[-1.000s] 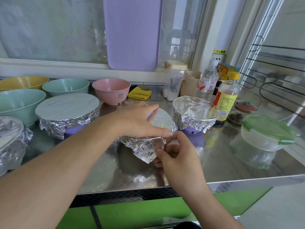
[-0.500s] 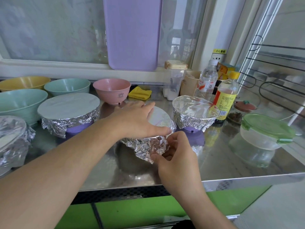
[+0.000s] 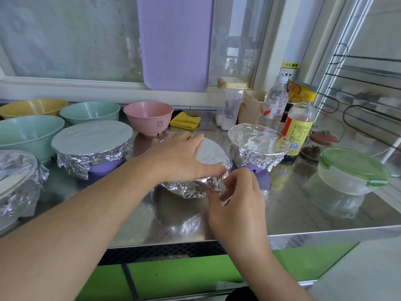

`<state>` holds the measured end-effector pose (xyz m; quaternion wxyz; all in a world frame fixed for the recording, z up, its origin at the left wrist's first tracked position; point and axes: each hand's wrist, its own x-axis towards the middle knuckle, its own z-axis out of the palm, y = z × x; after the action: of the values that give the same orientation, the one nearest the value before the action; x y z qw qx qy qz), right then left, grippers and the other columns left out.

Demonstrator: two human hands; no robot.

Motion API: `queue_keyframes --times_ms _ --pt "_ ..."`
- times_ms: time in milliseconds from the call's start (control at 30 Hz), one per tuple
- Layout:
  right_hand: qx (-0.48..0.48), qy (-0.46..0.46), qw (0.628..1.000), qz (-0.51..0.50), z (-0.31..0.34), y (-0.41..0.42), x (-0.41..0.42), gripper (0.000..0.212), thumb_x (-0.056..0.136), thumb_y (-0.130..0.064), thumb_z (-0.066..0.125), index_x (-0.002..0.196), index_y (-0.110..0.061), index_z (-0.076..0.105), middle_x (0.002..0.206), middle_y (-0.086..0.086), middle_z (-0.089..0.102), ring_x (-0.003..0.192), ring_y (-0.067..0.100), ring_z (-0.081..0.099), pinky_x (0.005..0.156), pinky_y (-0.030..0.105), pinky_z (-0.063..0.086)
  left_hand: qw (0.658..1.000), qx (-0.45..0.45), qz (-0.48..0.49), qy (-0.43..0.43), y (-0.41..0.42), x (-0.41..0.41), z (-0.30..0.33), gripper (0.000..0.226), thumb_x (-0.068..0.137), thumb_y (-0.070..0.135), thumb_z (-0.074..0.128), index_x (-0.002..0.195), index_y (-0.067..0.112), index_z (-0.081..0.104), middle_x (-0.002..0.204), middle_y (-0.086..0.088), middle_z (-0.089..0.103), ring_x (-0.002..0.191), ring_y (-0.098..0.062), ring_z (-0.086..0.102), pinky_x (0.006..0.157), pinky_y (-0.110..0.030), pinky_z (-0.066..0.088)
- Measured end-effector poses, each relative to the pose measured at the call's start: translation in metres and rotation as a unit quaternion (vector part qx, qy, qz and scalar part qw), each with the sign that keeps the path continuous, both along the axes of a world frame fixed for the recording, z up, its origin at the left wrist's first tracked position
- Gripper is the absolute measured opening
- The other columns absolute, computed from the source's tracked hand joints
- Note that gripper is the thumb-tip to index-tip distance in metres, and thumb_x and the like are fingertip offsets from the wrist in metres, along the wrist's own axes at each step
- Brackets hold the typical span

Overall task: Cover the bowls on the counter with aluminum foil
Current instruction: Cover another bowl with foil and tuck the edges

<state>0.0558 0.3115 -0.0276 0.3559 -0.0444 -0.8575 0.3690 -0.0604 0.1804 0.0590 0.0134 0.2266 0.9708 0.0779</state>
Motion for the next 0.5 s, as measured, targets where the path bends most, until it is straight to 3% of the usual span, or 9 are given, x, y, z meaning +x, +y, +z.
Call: queue_keyframes --times_ms 167,233,333,500 --pt "0.092 0.026 0.995 -0.008 0.000 -0.012 0.004 0.057 0.078 -0.042 0.088 0.098 -0.034 0.036 0.096 -0.014 0.046 0.080 0.017 0.055 0.060 0.038 0.047 1.000 0.001 -0.002 0.005 0.000 -0.002 -0.002 0.137 0.049 0.113 0.025 0.164 0.040 0.013 0.173 0.015 0.012 0.159 -0.019 0.011 0.121 -0.064 0.020" --pt "0.078 0.026 0.997 -0.013 0.001 -0.012 -0.001 0.057 0.080 -0.038 0.088 0.094 -0.036 0.033 0.091 -0.014 0.049 0.076 0.019 0.054 0.058 0.040 0.048 1.000 0.002 -0.002 0.006 -0.001 -0.002 -0.002 0.135 0.051 0.112 0.026 0.164 0.040 0.013 0.173 0.015 0.012 0.160 -0.019 0.011 0.121 -0.064 0.019" --pt "0.062 0.044 0.997 -0.002 -0.004 -0.008 -0.006 0.042 0.082 -0.025 0.088 0.087 -0.026 0.046 0.083 -0.007 0.058 0.067 0.027 0.058 0.055 0.046 0.050 1.000 0.005 -0.003 0.009 -0.001 -0.003 -0.003 0.134 0.052 0.112 0.025 0.164 0.040 0.013 0.173 0.015 0.013 0.159 -0.019 0.011 0.121 -0.064 0.020" --pt "0.095 0.080 0.992 0.007 -0.007 -0.005 -0.007 0.031 0.090 -0.016 0.080 0.079 -0.020 0.052 0.076 -0.004 0.055 0.060 0.028 0.051 0.048 0.045 0.046 1.000 0.003 -0.008 0.018 -0.001 -0.004 -0.004 0.135 0.051 0.114 0.024 0.163 0.039 0.017 0.172 0.014 0.016 0.158 -0.021 0.016 0.120 -0.064 0.023"
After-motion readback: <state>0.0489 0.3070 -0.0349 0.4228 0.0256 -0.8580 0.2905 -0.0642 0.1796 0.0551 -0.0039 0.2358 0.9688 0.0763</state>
